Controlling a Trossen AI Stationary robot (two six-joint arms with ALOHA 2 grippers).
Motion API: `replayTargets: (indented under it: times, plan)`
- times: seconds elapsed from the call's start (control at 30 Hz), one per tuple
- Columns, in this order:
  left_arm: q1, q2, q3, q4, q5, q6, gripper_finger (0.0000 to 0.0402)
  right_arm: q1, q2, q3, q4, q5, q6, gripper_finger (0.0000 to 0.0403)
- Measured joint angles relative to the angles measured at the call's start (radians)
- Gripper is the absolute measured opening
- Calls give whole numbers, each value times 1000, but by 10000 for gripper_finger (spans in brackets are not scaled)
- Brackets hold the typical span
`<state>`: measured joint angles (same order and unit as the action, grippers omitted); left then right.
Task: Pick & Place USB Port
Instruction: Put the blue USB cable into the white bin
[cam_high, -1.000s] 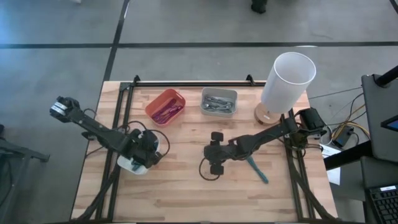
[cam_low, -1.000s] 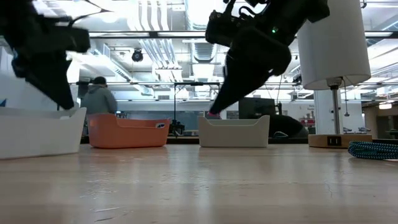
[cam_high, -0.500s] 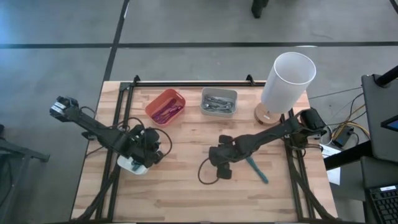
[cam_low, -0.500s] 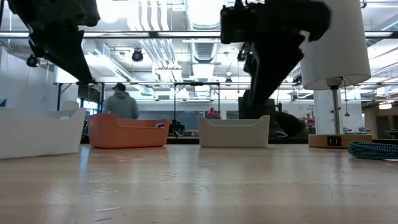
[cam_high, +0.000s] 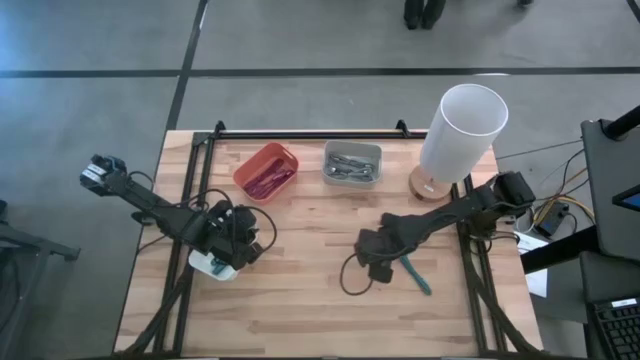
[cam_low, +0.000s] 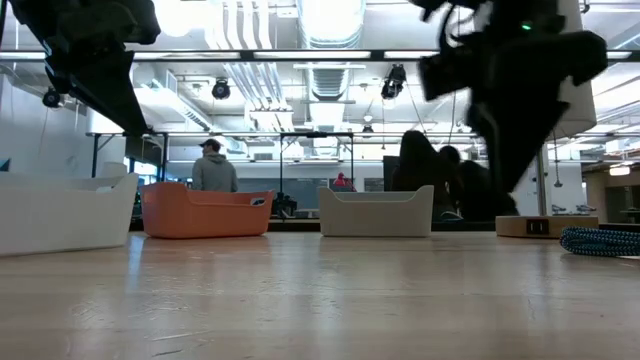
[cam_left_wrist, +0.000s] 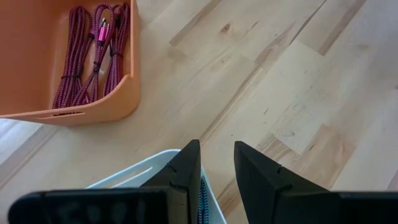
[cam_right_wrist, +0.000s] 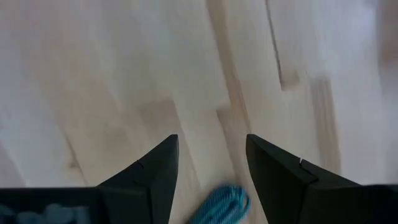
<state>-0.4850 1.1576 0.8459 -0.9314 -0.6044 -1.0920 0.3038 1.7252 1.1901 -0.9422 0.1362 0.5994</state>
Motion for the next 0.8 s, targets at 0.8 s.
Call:
replayTargets:
  times: [0.8]
  plan:
    - [1, 0, -1, 2, -26, -2, 92, 26, -241, -433, 222, -159, 554, 185]
